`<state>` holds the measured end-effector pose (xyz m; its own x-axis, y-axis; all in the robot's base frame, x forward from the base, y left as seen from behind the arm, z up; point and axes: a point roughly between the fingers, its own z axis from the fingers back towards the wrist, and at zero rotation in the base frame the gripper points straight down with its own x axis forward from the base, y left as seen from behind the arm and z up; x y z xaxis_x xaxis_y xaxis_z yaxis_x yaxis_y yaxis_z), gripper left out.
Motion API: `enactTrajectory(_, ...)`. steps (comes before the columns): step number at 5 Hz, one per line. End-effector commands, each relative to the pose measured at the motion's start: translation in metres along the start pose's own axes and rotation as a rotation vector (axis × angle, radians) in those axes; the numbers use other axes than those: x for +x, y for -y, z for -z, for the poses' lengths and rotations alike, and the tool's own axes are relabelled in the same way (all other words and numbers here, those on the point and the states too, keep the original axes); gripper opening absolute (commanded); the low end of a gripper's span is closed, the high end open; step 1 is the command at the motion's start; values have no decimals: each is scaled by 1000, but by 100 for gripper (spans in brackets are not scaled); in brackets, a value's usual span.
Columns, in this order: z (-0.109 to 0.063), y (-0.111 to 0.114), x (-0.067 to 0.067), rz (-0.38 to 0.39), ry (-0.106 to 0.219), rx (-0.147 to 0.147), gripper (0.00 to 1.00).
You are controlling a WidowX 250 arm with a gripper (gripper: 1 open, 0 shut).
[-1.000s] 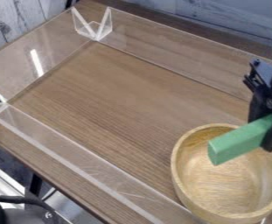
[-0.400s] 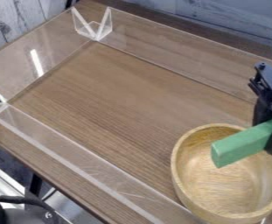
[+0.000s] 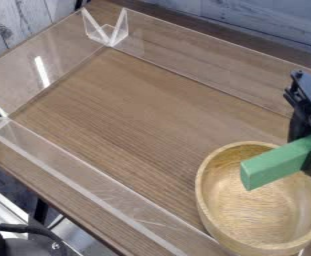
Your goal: Remove the green block from inside the brown bowl and put it on the table
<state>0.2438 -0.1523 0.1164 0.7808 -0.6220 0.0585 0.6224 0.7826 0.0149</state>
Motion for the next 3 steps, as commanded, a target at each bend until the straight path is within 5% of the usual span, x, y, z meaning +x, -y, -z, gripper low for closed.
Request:
enactTrajectory(1,-20,-2,7,-3,77,5,0)
enactTrajectory(3,-21,-3,6,3,83,-2,0)
